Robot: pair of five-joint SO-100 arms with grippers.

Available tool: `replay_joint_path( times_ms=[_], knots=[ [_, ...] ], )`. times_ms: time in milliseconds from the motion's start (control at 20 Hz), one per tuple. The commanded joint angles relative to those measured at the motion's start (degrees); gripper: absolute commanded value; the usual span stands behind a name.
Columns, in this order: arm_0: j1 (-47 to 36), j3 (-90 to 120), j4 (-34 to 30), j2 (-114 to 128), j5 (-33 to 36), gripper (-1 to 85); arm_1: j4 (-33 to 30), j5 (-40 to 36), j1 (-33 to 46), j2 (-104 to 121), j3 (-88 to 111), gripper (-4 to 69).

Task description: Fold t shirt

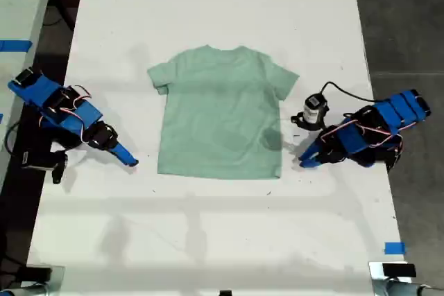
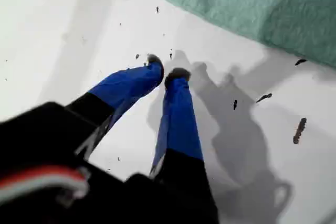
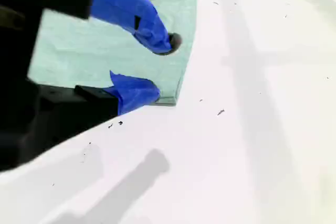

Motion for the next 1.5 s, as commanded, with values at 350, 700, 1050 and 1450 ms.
replay_joint_path(
  times_ms=[350,700,1050,1450],
  knots=[
    [-0.7,1.2,-1.1,0.3,0.3,11.3,-1.4,0.3,2.8,0.3,3.3,4.3],
    [-0.7,1.2,-1.1,0.3,0.3,11.3,-1.1,43.9,2.5,0.3,3.3,5.0],
    [-11.3,1.2,-1.1,0.3,0.6,11.3,-10.9,38.9,19.3,-4.9,-8.5,1.6],
    [-6.9,1.2,-2.7,0.3,-9.4,31.3,2.0,26.0,53.0,-62.5,-55.1,29.4]
  ],
)
